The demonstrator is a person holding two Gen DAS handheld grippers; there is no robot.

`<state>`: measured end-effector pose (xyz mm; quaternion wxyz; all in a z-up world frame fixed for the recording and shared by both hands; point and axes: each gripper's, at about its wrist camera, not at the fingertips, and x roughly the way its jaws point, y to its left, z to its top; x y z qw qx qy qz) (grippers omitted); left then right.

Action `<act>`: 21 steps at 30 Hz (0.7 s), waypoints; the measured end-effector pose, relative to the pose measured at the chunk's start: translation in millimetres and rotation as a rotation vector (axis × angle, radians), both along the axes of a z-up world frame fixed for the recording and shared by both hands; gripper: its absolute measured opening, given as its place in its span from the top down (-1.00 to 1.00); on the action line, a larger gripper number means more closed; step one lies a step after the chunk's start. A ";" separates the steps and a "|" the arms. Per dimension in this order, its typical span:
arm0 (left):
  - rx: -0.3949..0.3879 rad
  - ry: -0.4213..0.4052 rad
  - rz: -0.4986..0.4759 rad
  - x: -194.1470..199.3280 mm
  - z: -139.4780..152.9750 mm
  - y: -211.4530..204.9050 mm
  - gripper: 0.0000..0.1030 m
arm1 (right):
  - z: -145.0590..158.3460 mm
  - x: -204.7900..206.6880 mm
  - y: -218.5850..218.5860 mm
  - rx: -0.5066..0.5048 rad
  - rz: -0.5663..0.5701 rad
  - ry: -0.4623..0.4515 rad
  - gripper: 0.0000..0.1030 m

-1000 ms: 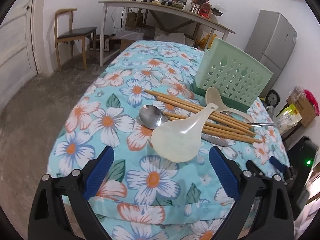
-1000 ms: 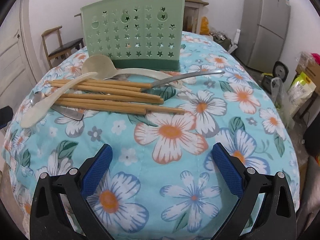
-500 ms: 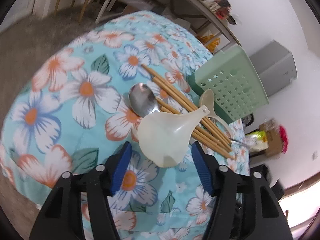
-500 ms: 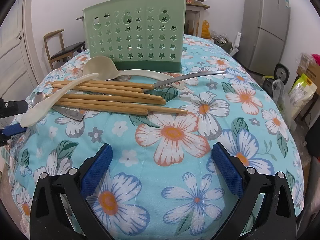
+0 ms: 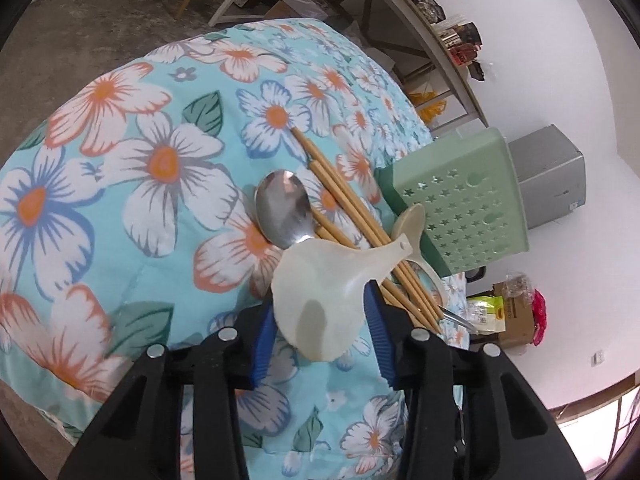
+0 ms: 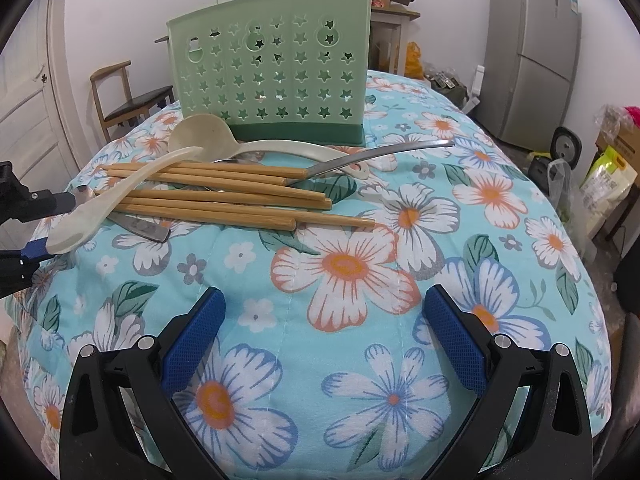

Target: Organize utensils

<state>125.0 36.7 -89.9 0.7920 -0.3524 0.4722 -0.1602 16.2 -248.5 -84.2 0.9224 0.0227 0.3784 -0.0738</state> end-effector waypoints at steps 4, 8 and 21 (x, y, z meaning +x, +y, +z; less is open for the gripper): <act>0.033 0.002 0.023 2.7 -1.8 -2.1 0.48 | -0.1 0.0 0.0 0.000 -0.001 0.000 -0.86; 0.088 -0.006 0.024 3.3 -1.1 -3.6 0.75 | -0.3 -0.1 -0.1 0.002 -0.003 0.002 -0.86; 0.237 -0.317 -0.055 -29.8 62.3 -10.9 0.96 | 0.3 3.7 0.1 0.017 -0.016 0.016 -0.86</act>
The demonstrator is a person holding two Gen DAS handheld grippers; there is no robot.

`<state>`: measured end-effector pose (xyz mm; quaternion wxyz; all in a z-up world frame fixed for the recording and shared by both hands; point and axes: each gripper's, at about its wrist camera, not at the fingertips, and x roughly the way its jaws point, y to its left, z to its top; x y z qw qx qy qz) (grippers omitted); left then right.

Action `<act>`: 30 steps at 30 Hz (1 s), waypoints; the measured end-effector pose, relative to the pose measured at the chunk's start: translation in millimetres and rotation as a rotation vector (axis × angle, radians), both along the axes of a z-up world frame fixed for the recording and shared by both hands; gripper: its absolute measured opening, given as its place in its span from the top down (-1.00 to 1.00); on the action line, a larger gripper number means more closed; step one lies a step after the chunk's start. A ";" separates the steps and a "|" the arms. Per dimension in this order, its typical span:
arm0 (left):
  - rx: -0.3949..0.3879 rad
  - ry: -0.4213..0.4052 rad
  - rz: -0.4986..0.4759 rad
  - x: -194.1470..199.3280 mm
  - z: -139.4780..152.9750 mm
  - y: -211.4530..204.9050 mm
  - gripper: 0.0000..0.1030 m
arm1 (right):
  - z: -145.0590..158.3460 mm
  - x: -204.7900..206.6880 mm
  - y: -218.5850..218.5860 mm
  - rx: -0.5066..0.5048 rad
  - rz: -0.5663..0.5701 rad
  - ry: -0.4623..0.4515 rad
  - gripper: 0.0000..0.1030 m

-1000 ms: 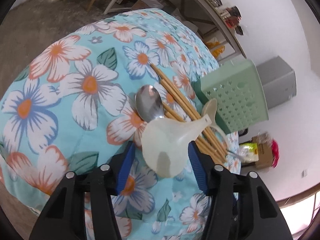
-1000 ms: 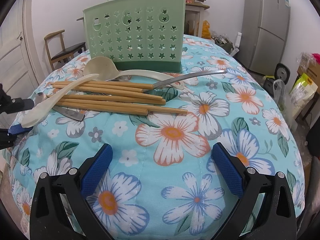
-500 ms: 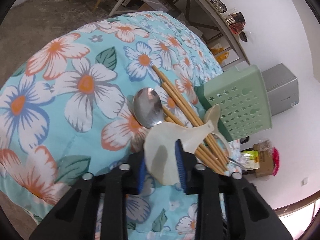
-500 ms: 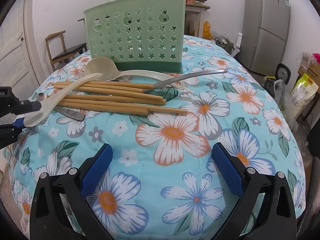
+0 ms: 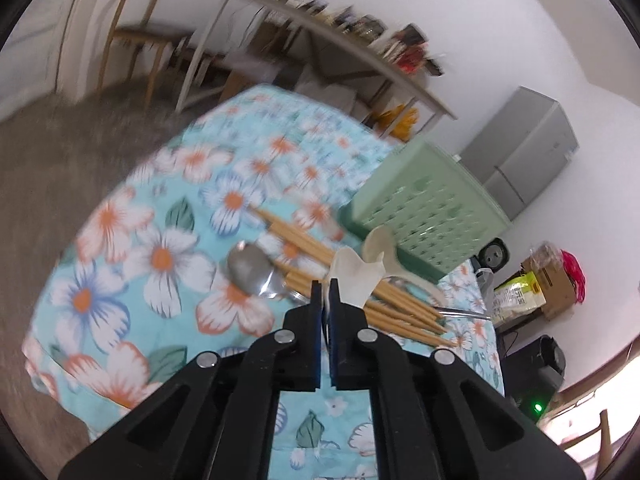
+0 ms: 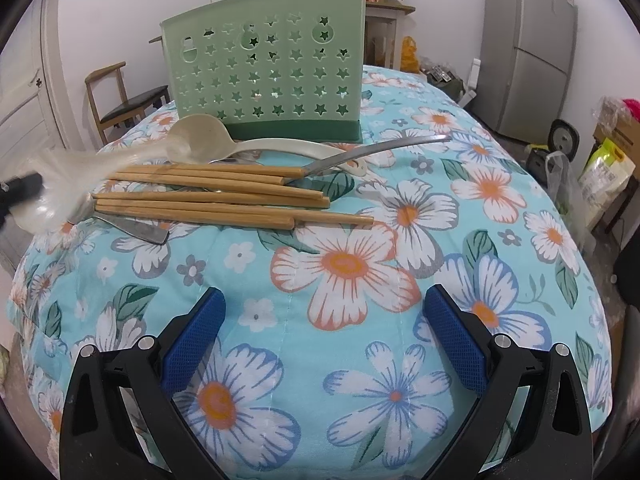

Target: Organize utensils

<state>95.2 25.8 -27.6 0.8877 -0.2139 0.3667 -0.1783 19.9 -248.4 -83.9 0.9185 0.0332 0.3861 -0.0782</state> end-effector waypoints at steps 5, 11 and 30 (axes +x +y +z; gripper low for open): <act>0.012 -0.132 -0.014 -19.0 30.5 12.4 0.96 | 4.6 -0.6 -2.8 -0.012 0.039 0.008 -0.86; -0.015 -0.249 0.055 -36.5 61.6 47.8 0.96 | 37.9 -14.3 5.0 -0.092 0.103 -0.114 -0.86; -0.063 -0.232 0.247 -27.9 39.7 130.4 0.96 | 43.9 57.9 179.0 -0.307 0.759 -0.141 -0.20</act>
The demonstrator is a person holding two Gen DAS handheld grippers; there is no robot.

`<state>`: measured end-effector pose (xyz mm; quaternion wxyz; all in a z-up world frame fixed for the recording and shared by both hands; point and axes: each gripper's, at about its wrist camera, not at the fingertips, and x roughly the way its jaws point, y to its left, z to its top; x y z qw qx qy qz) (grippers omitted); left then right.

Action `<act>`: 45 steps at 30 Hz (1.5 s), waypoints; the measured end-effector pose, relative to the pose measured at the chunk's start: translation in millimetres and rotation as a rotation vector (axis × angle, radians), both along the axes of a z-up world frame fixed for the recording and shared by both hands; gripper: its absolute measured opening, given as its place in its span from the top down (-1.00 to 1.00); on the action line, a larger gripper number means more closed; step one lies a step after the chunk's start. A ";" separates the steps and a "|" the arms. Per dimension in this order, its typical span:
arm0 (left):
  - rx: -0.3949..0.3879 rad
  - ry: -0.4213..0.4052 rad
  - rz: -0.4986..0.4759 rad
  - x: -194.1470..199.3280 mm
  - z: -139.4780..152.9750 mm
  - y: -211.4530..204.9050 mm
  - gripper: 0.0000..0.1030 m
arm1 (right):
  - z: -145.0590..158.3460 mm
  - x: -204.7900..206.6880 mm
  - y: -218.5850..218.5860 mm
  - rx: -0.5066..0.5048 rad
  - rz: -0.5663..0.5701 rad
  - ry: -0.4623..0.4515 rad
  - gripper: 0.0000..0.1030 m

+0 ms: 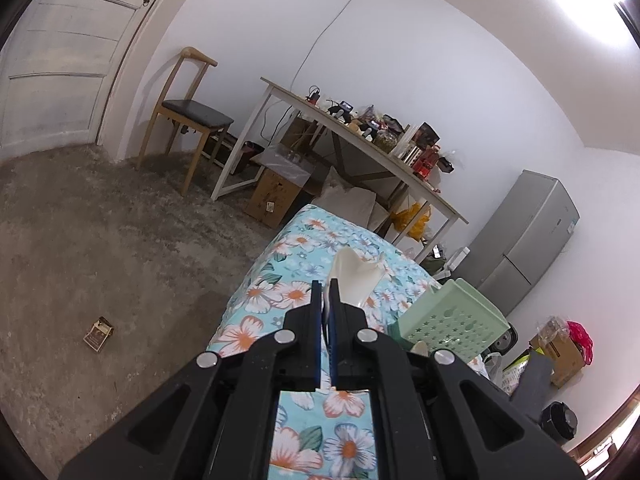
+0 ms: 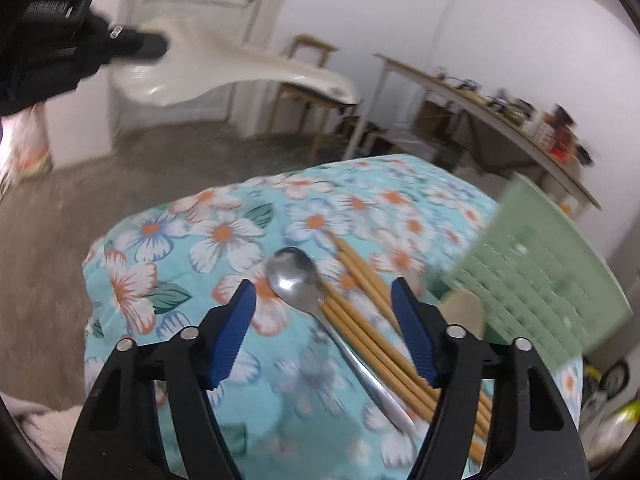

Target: Organize utensils

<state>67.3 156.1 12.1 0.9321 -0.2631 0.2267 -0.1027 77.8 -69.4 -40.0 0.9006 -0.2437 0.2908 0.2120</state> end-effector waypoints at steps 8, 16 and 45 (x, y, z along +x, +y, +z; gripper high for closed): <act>-0.025 0.016 -0.009 14.5 -14.7 3.6 0.96 | -22.0 40.8 19.8 -0.083 0.142 0.153 -0.08; -0.040 0.035 -0.006 22.2 -23.3 6.7 0.96 | -25.5 44.8 22.5 -0.089 0.201 0.198 0.32; 0.037 -0.149 -0.160 9.2 48.9 -40.7 0.96 | 88.3 -3.3 -129.6 0.479 -0.159 0.097 0.33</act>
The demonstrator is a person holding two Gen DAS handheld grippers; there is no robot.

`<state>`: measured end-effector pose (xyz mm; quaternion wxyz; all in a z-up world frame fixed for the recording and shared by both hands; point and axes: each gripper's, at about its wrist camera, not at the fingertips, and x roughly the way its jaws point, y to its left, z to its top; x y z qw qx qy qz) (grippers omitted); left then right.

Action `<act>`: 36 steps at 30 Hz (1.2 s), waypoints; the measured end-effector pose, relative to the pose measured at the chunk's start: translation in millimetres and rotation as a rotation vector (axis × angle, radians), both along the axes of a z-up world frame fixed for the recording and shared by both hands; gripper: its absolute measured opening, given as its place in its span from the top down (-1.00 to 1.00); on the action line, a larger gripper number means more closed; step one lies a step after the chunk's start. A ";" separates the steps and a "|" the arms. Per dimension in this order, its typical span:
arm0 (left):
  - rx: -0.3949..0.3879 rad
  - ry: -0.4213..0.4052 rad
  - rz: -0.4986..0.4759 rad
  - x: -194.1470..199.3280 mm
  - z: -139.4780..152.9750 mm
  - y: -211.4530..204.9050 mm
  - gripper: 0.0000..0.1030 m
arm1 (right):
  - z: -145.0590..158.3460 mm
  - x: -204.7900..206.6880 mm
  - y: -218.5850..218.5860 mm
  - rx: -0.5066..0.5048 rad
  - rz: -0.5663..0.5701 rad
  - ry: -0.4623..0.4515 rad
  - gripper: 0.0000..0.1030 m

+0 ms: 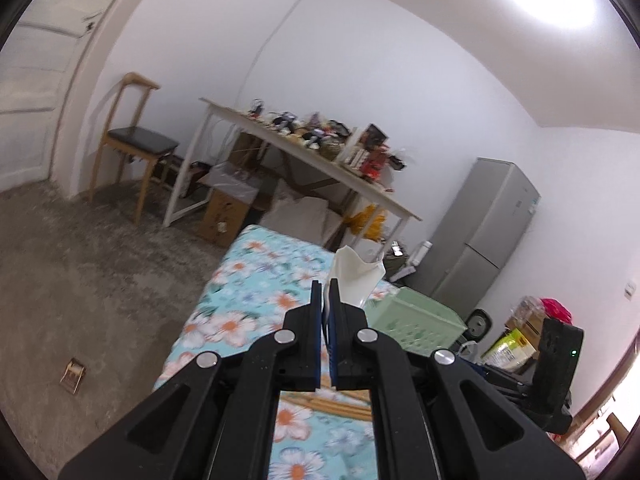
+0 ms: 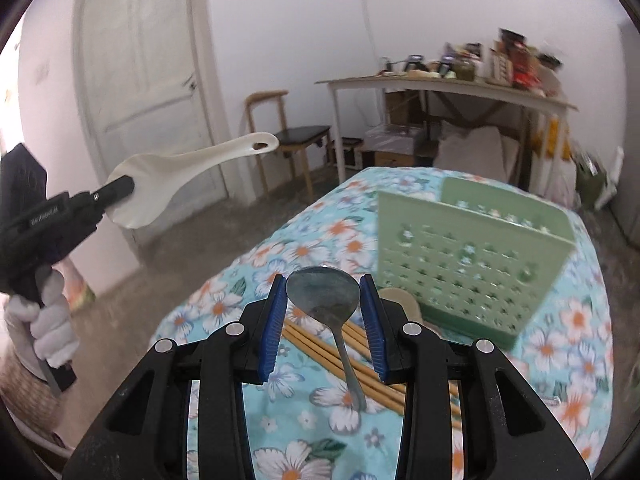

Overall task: Organize utensils
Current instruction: 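Grasp the steel spoon by its handle with the right gripper, then lower the spoon into the green caddy with right while left lowers the paddle in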

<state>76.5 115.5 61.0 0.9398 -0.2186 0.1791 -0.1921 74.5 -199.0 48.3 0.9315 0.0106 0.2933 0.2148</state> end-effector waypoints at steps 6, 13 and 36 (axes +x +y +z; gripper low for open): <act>0.061 -0.007 -0.099 27.5 28.3 -29.3 0.96 | 14.2 -7.7 -35.2 0.082 -0.068 -0.022 0.33; 0.254 0.058 -0.212 66.5 52.7 -80.7 0.96 | 43.5 -10.2 -69.7 0.131 -0.109 -0.104 0.33; 0.829 0.439 -0.364 191.9 61.8 -204.5 0.95 | 89.6 65.7 -144.1 0.226 -0.131 -0.276 0.33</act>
